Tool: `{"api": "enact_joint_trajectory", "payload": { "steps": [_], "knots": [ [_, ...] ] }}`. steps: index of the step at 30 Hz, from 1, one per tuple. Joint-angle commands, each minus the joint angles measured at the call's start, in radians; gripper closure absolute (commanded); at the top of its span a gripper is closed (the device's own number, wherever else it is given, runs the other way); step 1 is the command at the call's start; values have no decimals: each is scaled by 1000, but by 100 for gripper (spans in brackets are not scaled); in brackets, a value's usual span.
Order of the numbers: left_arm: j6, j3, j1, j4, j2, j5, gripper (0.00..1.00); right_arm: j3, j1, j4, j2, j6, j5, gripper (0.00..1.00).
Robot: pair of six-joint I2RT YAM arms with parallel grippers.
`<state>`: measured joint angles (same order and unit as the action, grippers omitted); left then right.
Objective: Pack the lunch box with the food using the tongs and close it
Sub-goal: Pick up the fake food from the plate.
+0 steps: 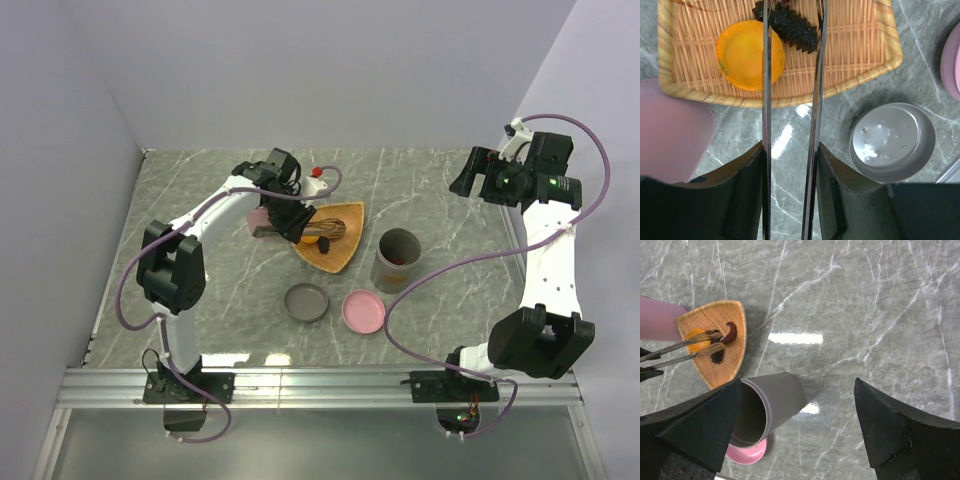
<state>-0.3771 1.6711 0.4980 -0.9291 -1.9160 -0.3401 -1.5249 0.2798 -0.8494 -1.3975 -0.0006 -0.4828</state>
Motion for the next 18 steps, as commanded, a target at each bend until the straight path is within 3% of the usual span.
{"api": "enact_joint_trajectory", "payload": {
  "steps": [1, 18],
  "knots": [
    [0, 6, -4, 9, -8, 13, 54, -8, 9, 21, 14, -7, 1, 0],
    [-5, 67, 2, -22, -71, 4, 59, -8, 7, 24, 8, -7, 4, 0]
  ]
}}
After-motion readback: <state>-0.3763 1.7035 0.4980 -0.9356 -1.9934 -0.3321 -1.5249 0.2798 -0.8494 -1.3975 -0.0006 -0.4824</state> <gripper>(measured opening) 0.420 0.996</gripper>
